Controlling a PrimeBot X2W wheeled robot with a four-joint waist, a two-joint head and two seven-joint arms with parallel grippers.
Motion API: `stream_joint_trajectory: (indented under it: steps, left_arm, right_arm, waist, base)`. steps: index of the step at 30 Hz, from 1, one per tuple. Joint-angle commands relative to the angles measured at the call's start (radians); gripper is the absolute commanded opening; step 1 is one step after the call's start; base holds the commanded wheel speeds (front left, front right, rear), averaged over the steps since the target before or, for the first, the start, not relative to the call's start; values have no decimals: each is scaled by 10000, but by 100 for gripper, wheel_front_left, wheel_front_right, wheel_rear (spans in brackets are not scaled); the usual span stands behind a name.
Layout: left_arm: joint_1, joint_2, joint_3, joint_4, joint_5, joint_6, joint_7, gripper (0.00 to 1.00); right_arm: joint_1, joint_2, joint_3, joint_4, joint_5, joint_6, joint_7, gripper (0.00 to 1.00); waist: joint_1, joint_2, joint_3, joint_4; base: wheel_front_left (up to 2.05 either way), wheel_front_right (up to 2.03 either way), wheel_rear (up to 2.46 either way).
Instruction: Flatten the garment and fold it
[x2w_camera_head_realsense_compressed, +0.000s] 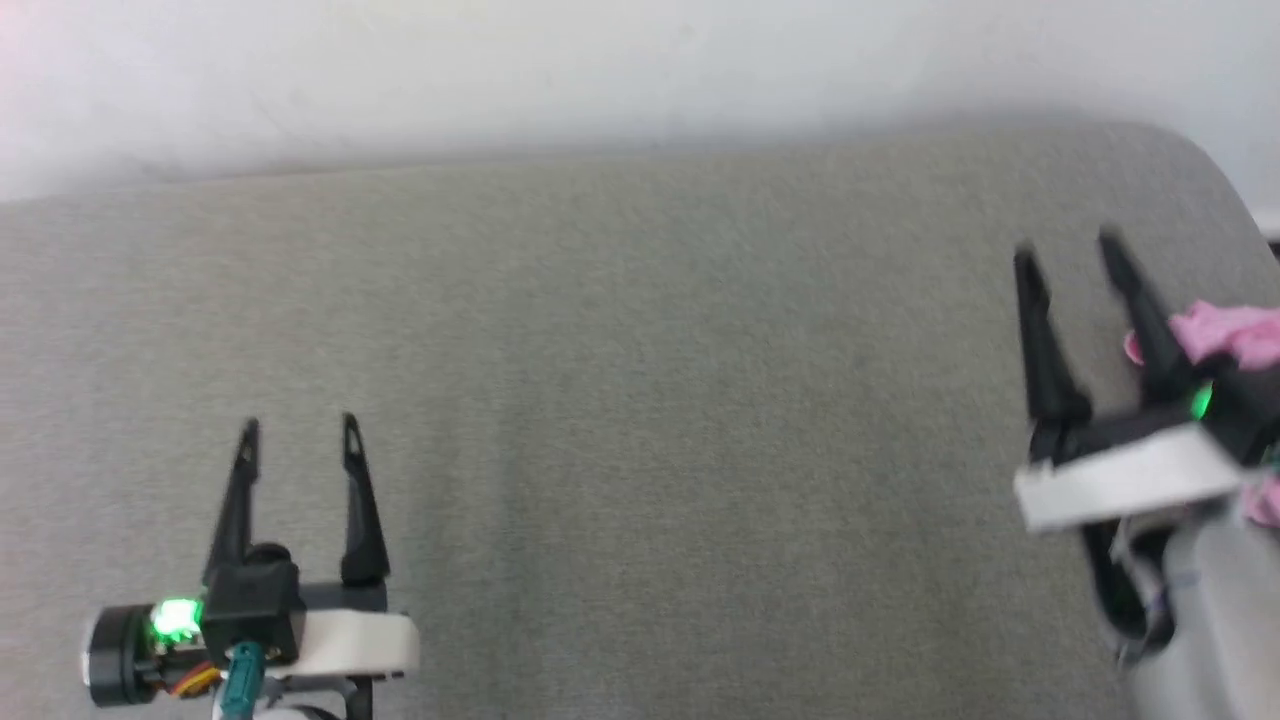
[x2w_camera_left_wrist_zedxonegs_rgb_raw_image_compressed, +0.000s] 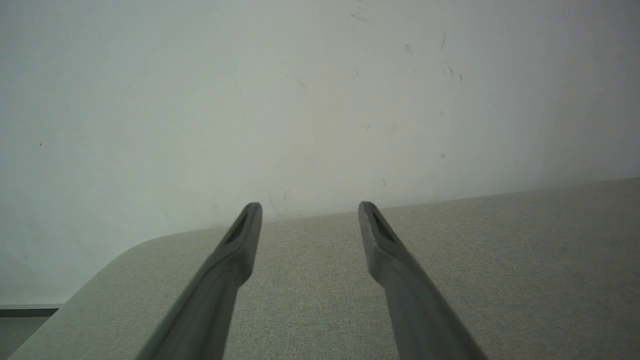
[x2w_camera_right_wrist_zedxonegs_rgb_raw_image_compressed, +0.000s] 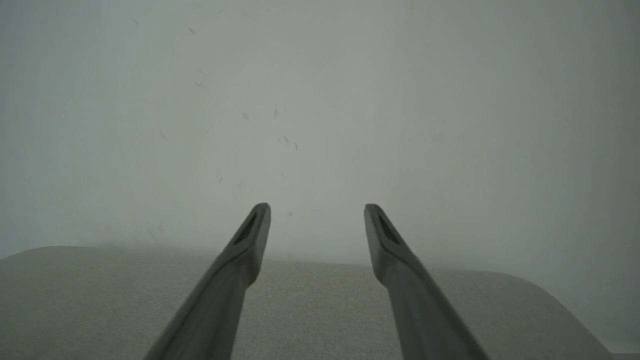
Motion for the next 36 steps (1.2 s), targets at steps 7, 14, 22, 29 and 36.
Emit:
stream_joint_trajectory:
  steps: [7,14,22,29,36]
  left_arm:
    - [439,-317,223,213,-99,-709,-47,100]
    - [718,-469,443,257,52,-1227,-47,100]
    - [637,-462,423,237,68,-1263,79,0]
    - [592,-541,477,276,105,-1366,221,0]
    - [546,-620,532,314,142,-1470,364,0]
  right_arm:
    - [2012,967,-759,-293,-248,-21,-46,100]
    - [2905,1316,-1008,-548,-456,-21,-47,100]
    - [2864,1317,-937,-494,-490,-1,75,0]
    - [2870,1325,-920,-536,-612,-2,217,0]
    - [2876,1334,-902,-577,-735,-3,361,0]
  waist:
    - [1,-1,-1035,779]
    - [1,-1,-1351,881]
    - [2,-1,-1304,808]
    - [2,-1,-1311,784]
    - [1,-1,-1317,759]
  base:
    - [0,0,0]
    - [0,0,0]
    - [0,0,0]
    - [0,0,0]
    - [0,0,0]
